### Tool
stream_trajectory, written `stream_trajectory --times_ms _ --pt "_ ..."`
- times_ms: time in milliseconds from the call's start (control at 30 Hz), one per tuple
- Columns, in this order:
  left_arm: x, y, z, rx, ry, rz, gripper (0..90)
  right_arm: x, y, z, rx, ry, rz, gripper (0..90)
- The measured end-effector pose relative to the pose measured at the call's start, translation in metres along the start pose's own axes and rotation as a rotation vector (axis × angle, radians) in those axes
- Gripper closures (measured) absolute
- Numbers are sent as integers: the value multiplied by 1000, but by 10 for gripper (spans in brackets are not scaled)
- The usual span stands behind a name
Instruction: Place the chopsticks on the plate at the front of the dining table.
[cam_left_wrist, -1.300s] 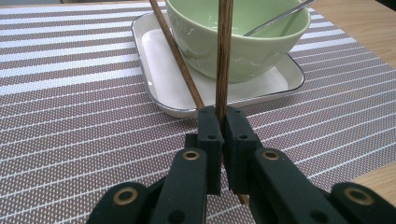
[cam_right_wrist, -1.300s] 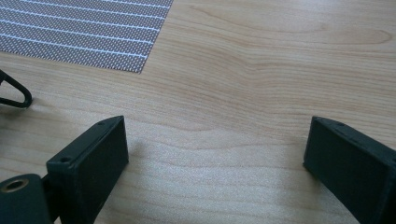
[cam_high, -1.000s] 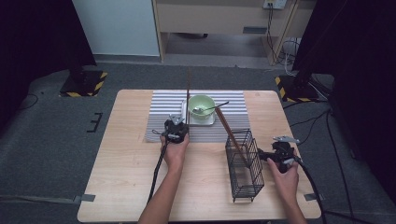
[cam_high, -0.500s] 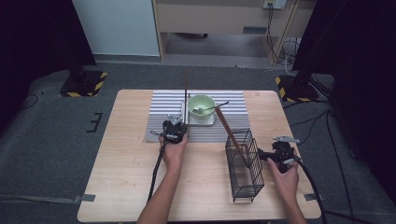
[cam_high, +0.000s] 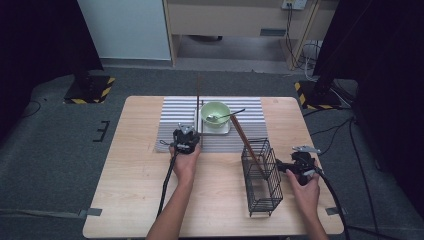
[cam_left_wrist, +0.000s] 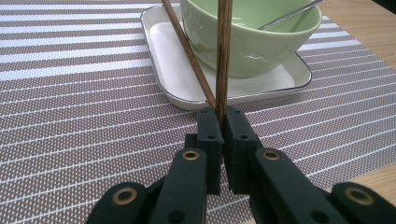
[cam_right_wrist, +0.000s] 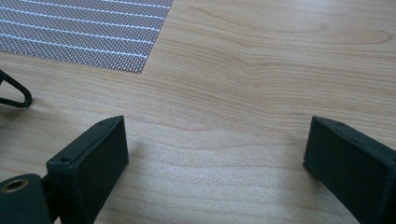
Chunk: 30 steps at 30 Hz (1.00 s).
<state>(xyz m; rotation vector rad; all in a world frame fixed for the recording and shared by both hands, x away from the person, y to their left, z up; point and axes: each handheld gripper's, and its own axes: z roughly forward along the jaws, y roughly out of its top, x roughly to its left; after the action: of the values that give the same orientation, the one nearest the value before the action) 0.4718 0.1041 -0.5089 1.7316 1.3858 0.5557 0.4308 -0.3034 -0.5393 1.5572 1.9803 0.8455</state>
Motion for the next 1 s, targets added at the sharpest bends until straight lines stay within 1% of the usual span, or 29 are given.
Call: stream_trajectory --times_ms 33,267,467,1000 --pt "1 0 0 2 1 3 858 0 0 0 0 0 0 63" --pt "4 -4 0 6 3 -18 857 0 0 0 0 0 0 63" --pt "7 -4 -2 6 7 -19 857 0 0 0 0 0 0 63" --pt "7 -6 -1 11 0 -22 859 0 0 0 0 1 0 63"
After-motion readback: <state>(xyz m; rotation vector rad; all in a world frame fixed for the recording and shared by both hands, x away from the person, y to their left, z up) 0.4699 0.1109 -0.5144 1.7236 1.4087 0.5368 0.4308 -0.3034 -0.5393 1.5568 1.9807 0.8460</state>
